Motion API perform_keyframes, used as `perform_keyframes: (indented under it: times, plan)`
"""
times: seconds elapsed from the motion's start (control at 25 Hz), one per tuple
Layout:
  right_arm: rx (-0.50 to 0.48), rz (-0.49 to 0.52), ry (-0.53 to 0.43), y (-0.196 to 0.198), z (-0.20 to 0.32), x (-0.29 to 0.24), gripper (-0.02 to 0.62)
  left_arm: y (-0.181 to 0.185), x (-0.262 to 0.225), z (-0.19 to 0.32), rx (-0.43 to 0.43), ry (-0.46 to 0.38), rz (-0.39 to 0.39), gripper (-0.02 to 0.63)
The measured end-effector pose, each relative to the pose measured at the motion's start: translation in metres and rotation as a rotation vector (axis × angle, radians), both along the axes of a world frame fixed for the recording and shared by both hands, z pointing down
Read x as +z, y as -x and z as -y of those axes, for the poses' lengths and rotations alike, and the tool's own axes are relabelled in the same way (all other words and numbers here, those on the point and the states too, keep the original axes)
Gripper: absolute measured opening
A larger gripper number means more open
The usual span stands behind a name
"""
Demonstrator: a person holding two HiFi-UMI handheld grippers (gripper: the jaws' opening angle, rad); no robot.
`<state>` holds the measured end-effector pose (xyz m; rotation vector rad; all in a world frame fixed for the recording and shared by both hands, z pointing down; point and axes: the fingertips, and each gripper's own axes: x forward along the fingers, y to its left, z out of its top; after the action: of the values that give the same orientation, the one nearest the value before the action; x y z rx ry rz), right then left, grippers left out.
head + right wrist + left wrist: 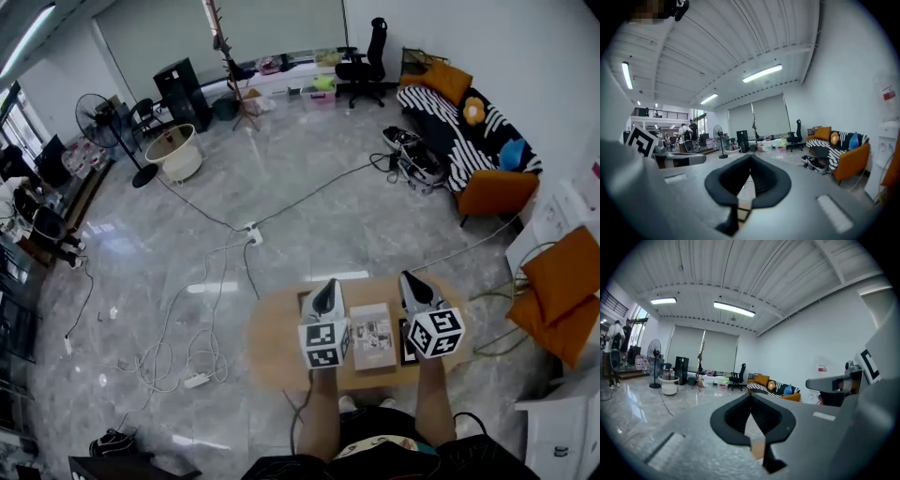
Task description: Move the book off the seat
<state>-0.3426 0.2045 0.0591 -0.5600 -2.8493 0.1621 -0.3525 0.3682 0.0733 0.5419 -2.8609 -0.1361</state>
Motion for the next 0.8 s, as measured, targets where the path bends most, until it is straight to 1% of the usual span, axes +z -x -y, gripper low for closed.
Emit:
perform_keyframes:
  times: [0.12,0.24,0.52,0.8]
  plan:
    - [0.001,0.041,-0.040,0.005,0.002,-0.016,0.003,0.009,-0.027,-0.005,-0.021,0.019,0.076,0.011]
    - [0.002,0.074,-0.065,0.007,0.005,-0.027,0.003,0.014,-0.045,-0.011,-0.035,0.016,0.118,0.011]
    - [0.001,0.116,-0.123,0.014,-0.003,-0.038,0.003,0.024,-0.061,-0.025,-0.064,-0.020,0.170,0.011]
    - [0.013,0.132,-0.162,0.021,-0.011,-0.041,0.003,0.029,-0.067,-0.028,-0.059,-0.015,0.196,0.011]
